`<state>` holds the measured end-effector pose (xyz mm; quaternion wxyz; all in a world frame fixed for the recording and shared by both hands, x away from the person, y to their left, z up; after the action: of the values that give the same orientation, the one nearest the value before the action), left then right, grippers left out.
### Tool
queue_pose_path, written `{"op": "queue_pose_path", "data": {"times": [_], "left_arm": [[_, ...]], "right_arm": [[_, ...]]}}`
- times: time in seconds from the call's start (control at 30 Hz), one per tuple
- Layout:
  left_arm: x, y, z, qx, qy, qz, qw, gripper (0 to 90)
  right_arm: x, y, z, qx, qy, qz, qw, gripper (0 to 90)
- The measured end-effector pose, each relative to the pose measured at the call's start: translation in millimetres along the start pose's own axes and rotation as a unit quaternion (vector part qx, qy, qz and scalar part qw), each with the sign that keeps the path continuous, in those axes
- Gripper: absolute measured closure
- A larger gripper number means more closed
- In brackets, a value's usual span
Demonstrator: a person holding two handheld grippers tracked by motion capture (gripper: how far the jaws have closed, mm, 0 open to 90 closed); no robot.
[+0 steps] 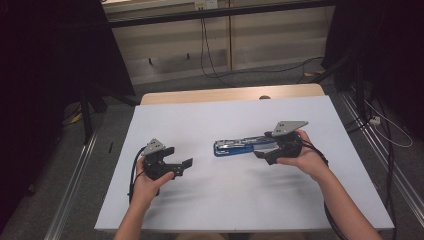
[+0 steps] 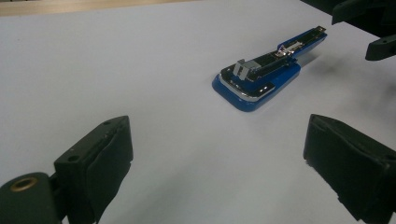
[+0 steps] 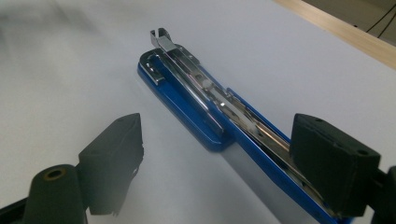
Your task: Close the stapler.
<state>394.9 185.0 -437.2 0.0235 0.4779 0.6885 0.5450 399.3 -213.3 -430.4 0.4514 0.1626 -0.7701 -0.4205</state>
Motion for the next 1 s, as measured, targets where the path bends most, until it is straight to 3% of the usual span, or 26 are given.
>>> {"op": "queue_pose_path", "data": {"times": [0.27,0.4,0.6,0.73,0.83,1.0], "left_arm": [[-6.6,0.3,-2.5,-0.001,-0.001,0.002,1.0,9.1],[-10.2,2.0,-5.1,-0.006,-0.002,0.005,1.0,9.4],[-16.6,3.6,-9.7,-0.02,0.001,0.009,0.9998,10.9],[-18.2,6.8,-12.6,-0.017,0.001,0.006,0.9998,13.3],[-20.4,9.2,-13.7,-0.012,-0.002,-0.003,0.9999,16.3],[-26.2,13.0,-15.6,-0.01,0.001,0.004,0.9999,23.9]], "right_arm": [[18.5,-11.5,-0.7,-0.046,-0.042,-0.027,0.9977,15.5],[25.9,-18.3,1.1,-0.045,-0.065,-0.014,0.9967,15.6],[36.2,-28.5,-0.8,-0.071,-0.085,-0.013,0.9938,16.1],[40.0,-31.8,0.5,-0.081,-0.098,-0.007,0.9919,21.5],[46.3,-35.5,0.0,-0.1,-0.106,-0.026,0.989,27.3],[52.6,-40.5,-3.6,-0.12,-0.125,-0.03,0.9844,37.7]]}}
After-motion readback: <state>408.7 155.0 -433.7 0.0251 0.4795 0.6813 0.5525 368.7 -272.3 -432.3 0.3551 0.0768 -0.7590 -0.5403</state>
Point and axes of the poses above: each handheld gripper's, and its own axes: x roughly backward along the jaws, y roughly out of its top, z roughly to its left, the point moved 1 cm from there along -x, roughly forward along the jaws, and after that the axes turned 15 degrees about x, right-handed, at the moved point
